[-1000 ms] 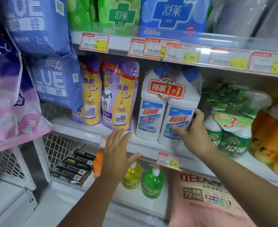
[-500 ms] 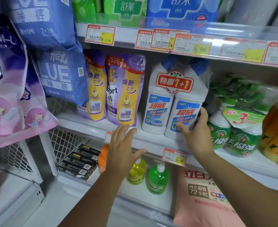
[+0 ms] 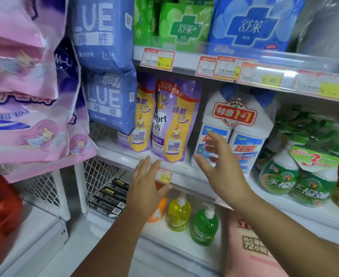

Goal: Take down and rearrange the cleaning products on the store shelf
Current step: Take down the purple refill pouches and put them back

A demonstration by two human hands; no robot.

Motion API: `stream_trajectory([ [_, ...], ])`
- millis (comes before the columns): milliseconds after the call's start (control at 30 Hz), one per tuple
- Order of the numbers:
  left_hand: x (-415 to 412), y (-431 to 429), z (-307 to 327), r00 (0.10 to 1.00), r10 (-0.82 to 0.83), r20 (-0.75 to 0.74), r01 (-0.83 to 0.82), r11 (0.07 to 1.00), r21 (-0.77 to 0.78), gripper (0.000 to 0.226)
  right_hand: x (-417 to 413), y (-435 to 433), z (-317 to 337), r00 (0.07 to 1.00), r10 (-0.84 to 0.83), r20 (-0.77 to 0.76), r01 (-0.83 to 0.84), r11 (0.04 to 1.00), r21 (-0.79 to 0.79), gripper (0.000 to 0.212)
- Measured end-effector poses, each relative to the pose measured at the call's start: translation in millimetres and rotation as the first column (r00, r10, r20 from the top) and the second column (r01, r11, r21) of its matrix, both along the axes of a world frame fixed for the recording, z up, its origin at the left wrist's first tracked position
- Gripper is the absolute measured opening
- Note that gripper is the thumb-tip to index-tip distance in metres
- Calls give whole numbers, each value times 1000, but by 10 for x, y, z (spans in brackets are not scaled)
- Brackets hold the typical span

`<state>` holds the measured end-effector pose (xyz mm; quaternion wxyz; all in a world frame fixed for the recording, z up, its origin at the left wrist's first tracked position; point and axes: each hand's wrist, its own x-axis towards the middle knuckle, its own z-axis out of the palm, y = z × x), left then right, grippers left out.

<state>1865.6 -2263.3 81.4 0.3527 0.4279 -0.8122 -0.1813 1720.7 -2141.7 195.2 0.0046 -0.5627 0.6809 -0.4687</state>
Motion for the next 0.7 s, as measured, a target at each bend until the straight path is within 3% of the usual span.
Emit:
stream_trajectory([
  [133, 231, -77, 9, 998, -5, -55, 10, 996, 83, 86, 111, -530, 302, 982, 13, 187, -27, 997, 70, 56],
  [367, 477, -167, -43, 999, -50, 7, 48, 986, 160, 88, 54, -1209, 354, 922, -177, 344, 152, 984, 98, 58],
  [567, 466, -210, -117, 994, -105, 15, 100, 974, 205, 87, 78, -1179, 294, 938, -180, 297, 198, 980, -32, 14],
  [700, 488, -217, -115, 992, -124, 10, 119, 968, 221, 88, 20, -1051, 286, 919, -126, 373, 158, 986, -56, 11],
])
